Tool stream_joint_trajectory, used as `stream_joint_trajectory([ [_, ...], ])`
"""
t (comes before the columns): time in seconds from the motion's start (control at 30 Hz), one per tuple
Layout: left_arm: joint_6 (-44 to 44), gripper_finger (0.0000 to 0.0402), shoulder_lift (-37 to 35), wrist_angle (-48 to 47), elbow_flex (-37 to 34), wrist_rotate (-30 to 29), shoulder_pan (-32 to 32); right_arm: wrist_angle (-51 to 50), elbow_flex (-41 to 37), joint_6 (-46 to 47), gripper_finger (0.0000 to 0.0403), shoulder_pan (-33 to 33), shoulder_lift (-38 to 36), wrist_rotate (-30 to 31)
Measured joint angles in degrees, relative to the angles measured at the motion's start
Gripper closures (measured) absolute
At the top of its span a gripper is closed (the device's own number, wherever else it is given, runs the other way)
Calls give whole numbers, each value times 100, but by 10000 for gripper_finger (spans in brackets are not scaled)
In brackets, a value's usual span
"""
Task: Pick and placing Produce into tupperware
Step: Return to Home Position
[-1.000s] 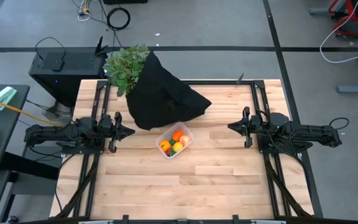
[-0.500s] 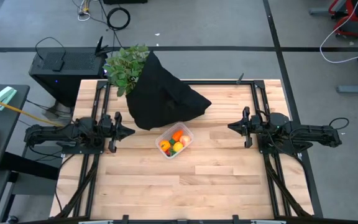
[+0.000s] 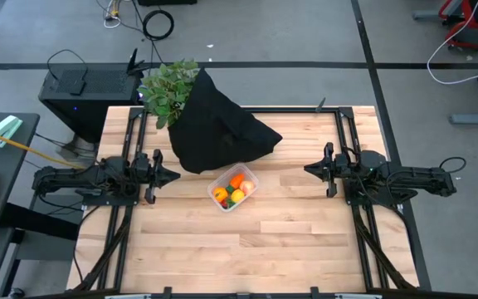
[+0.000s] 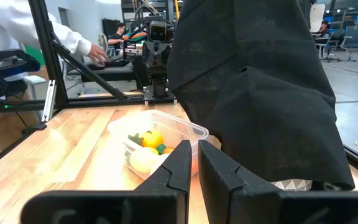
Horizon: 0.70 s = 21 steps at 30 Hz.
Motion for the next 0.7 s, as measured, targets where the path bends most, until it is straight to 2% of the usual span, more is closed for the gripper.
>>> stream_joint_trajectory([
  [0.7,0,377,0,0,0,2,0,0,0,0,369,0,1,1],
])
